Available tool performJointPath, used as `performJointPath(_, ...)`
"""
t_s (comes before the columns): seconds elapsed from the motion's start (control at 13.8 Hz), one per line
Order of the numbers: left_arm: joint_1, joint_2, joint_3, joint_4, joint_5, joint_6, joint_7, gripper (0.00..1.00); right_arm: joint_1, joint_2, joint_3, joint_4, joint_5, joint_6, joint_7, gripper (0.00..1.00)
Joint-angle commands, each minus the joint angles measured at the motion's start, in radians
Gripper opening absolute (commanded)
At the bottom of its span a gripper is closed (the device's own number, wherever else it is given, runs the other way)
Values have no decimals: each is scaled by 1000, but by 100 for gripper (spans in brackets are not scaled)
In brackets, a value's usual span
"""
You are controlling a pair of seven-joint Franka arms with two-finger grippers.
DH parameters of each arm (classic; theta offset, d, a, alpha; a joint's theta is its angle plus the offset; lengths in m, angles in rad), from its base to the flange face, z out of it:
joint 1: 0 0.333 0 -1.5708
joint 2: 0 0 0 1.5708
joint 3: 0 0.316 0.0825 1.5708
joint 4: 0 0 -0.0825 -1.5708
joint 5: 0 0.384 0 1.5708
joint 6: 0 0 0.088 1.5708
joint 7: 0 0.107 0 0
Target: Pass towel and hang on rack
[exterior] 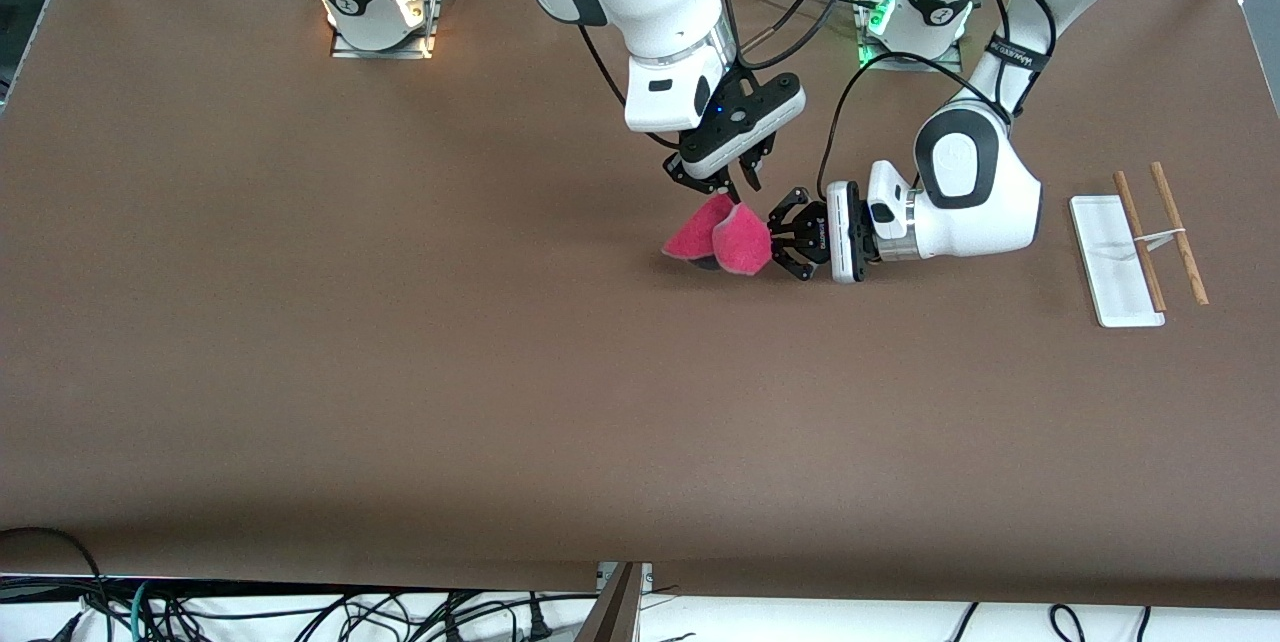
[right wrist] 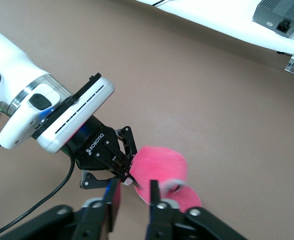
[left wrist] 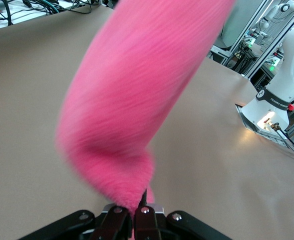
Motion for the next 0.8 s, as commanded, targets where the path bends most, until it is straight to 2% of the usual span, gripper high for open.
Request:
performJointPath(0.0, 5, -26, -4, -16, -18, 16, 32, 0, -9, -6, 0, 12, -12, -11, 7, 100)
performJointPath(0.22, 7, -48, 3, -9, 6, 10, 20, 0, -20, -6, -6, 12, -15, -46, 5, 100)
performJointPath(0.43, 25, -59, 3, 51, 194, -40, -148, 0, -64, -33, -6, 12, -13, -101, -42, 100)
performJointPath(0.72, 53, -51, 8, 193, 510, -210, -411, 0, -146, -75, -6, 12, -10, -213, -105, 100)
